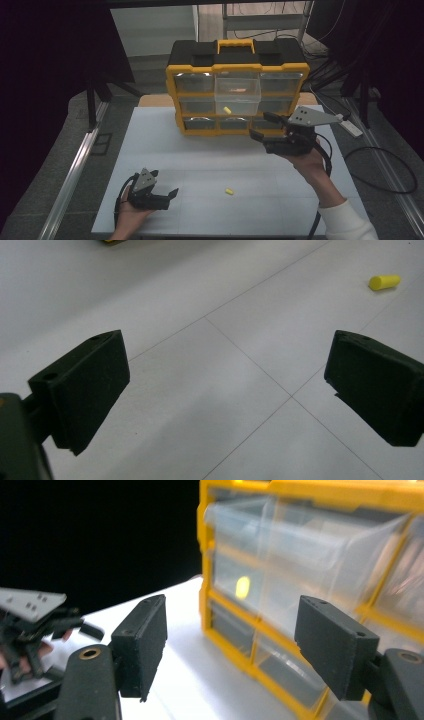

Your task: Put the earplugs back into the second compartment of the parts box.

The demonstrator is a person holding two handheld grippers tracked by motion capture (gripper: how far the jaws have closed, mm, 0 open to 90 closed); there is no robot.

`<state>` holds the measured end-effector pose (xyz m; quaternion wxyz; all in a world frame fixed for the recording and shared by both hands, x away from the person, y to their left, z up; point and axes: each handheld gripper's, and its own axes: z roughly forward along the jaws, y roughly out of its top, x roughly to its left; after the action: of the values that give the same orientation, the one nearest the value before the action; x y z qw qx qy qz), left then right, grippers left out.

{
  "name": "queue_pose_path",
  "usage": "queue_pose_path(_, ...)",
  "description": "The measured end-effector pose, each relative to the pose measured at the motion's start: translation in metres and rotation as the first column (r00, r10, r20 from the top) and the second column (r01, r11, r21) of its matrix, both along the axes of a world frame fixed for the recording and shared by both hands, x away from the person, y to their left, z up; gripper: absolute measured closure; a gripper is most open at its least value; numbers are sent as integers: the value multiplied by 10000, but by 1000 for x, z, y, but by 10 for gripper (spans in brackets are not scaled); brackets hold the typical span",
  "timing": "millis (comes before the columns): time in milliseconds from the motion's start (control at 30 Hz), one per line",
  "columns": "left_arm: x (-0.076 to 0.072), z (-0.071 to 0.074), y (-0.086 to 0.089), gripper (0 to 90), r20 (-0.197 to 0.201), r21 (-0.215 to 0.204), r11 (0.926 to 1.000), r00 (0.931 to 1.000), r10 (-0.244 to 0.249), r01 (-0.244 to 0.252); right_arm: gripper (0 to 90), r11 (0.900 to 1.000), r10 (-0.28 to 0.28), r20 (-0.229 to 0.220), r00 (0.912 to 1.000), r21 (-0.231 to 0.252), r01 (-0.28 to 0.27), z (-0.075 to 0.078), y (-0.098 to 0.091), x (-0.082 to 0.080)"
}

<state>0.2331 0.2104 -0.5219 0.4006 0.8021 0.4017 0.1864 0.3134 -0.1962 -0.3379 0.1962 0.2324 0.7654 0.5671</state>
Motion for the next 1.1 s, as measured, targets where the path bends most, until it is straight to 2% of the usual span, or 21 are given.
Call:
queue_pose_path(133,0,0,0,43,18,-14,10000,10000,-8,8,270,9994,226,-322,9992,-267,-235,-18,0,-7)
queue_pose_path(500,0,0,0,43,34,1,10000,10000,-6,6,251,9975,479,-960,9942,-474,-527,-43,3,-13)
queue_pose_path(667,0,0,0,43,77,-16,10000,10000,-10,10,245,9930,636,-1357,9887,-906,-763,-54,10,-12)
queue_pose_path(700,0,0,0,43,73,-19,10000,10000,-12,12,246,9900,701,-1492,9863,-1108,-872,-59,13,-11)
queue_pose_path(867,-1,1,0,43,80,-30,10000,10000,-25,25,244,9840,814,-1777,9807,-1420,-1075,-69,19,-8)
queue_pose_path(933,-1,0,0,43,72,2,10000,10000,-43,43,242,9760,939,-2007,9751,-1746,-1300,-75,24,-6)
queue_pose_path(1067,-1,0,0,43,61,1,10000,10000,-54,54,242,9700,1025,-2194,9702,-1943,-1464,-80,27,-7)
queue_pose_path(1100,-1,0,0,43,59,5,10000,10000,-48,48,242,9632,1067,-2290,9676,-2175,-1577,-84,30,-7)
